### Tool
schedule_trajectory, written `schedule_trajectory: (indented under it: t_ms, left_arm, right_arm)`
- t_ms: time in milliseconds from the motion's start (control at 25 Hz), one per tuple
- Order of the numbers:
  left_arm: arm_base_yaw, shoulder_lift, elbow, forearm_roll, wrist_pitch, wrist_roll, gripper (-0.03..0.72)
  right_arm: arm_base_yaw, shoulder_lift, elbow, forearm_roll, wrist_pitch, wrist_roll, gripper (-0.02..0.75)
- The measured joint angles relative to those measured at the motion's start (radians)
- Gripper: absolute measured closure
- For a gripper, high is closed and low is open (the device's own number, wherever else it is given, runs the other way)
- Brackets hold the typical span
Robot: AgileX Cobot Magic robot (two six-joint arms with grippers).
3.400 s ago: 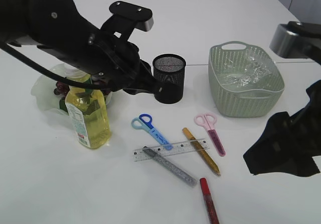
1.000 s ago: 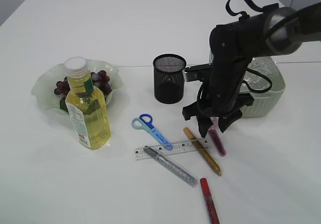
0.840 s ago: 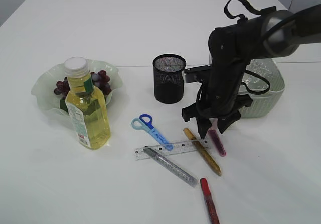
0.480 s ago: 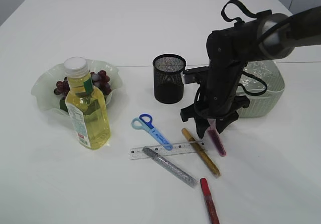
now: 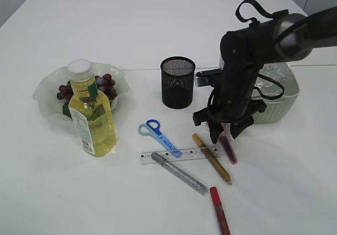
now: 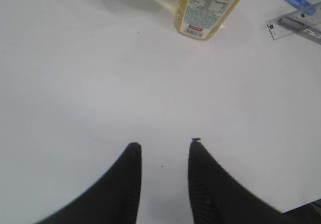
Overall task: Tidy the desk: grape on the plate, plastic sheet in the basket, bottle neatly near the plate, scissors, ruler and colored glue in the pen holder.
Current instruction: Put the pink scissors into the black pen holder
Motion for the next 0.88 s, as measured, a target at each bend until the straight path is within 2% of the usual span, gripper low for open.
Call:
schedule_trajectory:
  t_ms: [400,480,680,880]
  left_arm:
    - [0.0,0.0,0.0,0.0,0.0,0.0,0.447]
    - [0.0,0.0,0.0,0.0,0.0,0.0,0.447]
    - [0.0,0.0,0.0,0.0,0.0,0.0,0.447]
    - [0.0,0.0,0.0,0.0,0.0,0.0,0.447]
  right_arm:
    - [-0.002,0.025,0.0,0.0,0.002,0.0,0.363]
    - [-0.002,0.025,0.0,0.0,0.002,0.0,0.401]
    - [-0.002,0.025,0.0,0.0,0.002,0.0,0.574]
    - [-0.002,0.025,0.0,0.0,0.002,-0.013,0.603]
